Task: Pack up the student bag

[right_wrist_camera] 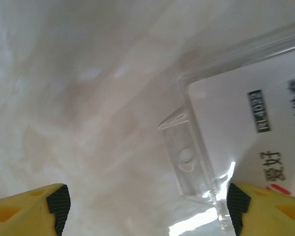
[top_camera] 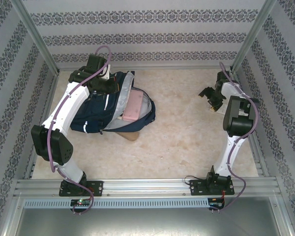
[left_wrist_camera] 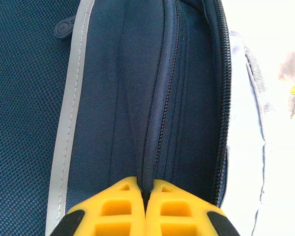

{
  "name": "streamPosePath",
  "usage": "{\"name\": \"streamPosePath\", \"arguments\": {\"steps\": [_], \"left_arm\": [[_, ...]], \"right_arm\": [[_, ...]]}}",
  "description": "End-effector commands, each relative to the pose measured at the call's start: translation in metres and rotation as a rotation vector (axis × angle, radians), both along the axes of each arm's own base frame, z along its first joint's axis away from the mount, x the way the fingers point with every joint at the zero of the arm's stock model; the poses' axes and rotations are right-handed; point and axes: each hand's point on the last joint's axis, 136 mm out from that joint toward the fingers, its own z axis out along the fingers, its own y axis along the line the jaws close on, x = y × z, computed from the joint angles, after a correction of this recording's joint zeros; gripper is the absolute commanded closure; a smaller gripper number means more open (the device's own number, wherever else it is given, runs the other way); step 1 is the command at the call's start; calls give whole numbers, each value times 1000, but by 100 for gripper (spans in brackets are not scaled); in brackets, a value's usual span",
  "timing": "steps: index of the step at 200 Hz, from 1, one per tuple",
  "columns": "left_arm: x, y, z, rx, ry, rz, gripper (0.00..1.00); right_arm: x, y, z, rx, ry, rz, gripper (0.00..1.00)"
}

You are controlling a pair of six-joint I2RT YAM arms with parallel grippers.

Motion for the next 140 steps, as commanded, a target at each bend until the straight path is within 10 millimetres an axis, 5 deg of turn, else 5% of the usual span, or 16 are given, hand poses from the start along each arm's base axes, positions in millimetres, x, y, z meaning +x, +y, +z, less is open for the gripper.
{"name": "streamPosePath", "arguments": {"steps": [1,45,93,113,140], "left_arm": [[4,1,19,-38,-61,12,100],[6,0,9,-36,-43,9,100],[8,-1,4,-39,-36,6,100],[9,-2,5,-40,-40,0,97],[8,-8,11,-37,-53,-21,82]], "right_arm": [[-18,45,-3,80,44,86,15],[-54,136,-3,132,60,258,15],[-125,235,-2,114,100,514,15],[-151,249,7,60,94,590,15],[-161,237,36,-50,2,621,15]]}}
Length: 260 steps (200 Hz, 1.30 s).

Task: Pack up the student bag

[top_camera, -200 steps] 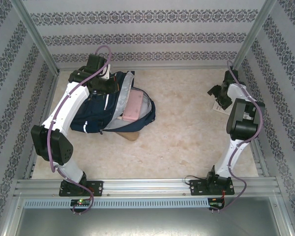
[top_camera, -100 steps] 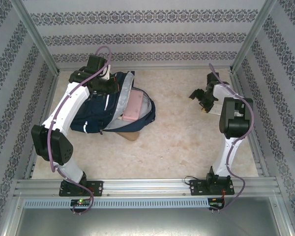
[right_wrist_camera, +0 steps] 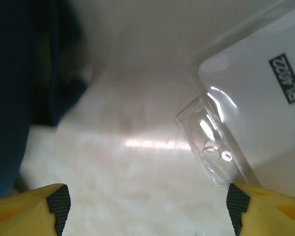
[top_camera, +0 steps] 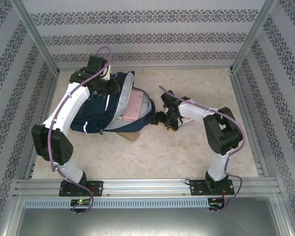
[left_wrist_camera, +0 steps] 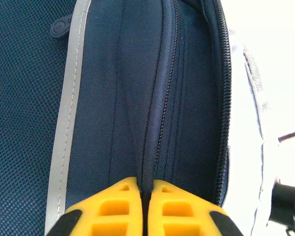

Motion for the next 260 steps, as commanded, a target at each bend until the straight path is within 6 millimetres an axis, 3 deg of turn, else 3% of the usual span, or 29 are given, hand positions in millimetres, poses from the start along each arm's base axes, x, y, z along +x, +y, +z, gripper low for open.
{"name": "streamPosePath", "arguments": {"steps": [1,11,30,68,114,143,168,203,260], "left_arm": [[7,-6,17,-25,-57,-14,81],[6,-12,20,-19,-69,-29,72],[6,-29,26,-12,-91,-66,68],[0,-89,15,-41,-86,-188,68],[-20,-184,-41,-31,-15,-399,81],[-25,-226,-81,-8,41,-479,86],[-20,-246,-118,13,104,-494,87],[-15,-270,-154,1,165,-509,87],[-23,-278,-207,44,275,-502,88]], "right_arm": [[-4,-24,33,-75,-108,-20,15],[-4,-34,43,-82,-150,-44,15],[-3,-58,55,-82,-214,-117,16],[0,-104,46,-8,-248,-338,32],[13,-120,19,130,-263,-503,51],[25,-124,8,145,-271,-550,61],[32,-131,-2,157,-267,-597,63],[42,-134,-8,177,-265,-617,60],[43,-128,-28,195,-200,-625,56]]}}
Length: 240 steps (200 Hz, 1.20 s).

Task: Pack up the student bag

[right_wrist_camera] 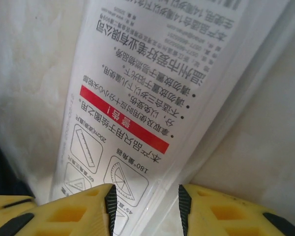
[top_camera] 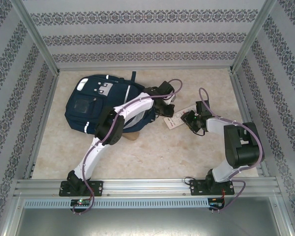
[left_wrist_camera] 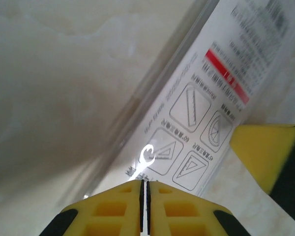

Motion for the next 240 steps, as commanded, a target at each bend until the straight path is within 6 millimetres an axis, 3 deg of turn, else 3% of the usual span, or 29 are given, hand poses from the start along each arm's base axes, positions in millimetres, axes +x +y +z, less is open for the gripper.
{"name": "streamPosePath", "arguments": {"steps": [1,47,97,138,149,165,184,209,240], "left_arm": [[-16,-4,-14,30,67,-5,88],[-33,-6,-31,48,117,-18,88],[-44,-11,-29,19,155,-29,91],[-45,-11,-22,16,149,-33,91],[-43,-9,-18,19,139,-30,91],[-39,-7,-7,21,107,-27,91],[-29,-1,21,16,55,-10,91],[-13,17,68,24,-50,30,88],[9,70,116,111,-183,129,85]], "right_arm": [[0,4,-13,33,30,-11,56],[-2,10,-9,56,9,-12,53],[30,42,9,270,-138,24,53],[38,48,12,281,-156,35,64],[36,46,9,269,-149,30,74],[33,42,9,253,-149,26,93],[30,41,15,234,-160,40,100],[29,40,32,212,-192,69,100],[26,41,60,177,-243,117,100]]}}
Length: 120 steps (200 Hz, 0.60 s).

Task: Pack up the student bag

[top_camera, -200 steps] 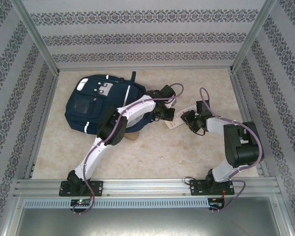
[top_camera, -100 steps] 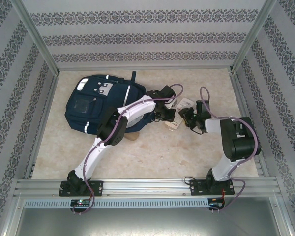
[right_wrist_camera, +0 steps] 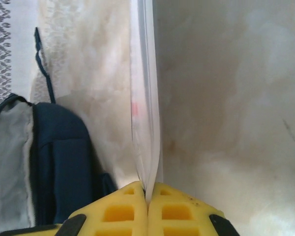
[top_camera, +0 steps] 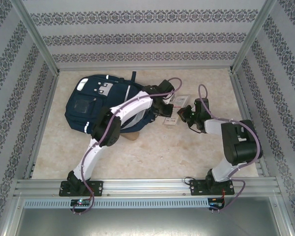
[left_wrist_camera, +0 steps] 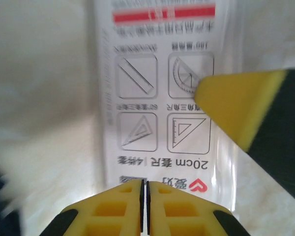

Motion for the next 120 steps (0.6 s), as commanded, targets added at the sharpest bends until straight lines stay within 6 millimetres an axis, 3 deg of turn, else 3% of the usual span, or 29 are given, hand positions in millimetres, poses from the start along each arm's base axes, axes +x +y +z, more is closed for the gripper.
{"name": "streamPosePath", "arguments": {"steps": [1,27,51,70,120], "left_arm": [[19,51,74,65,-164,82,85],[36,114,92,230,-263,185,77],[42,157,81,402,-291,205,74],[40,171,64,496,-271,183,71],[31,181,20,591,-191,151,65]], "right_arm": [[-5,5,22,-34,-43,59,100],[-11,8,40,-57,-76,88,100],[-16,14,51,-47,-97,109,100],[-19,20,57,-46,-106,127,100],[-22,29,65,-40,-121,147,100]]}}
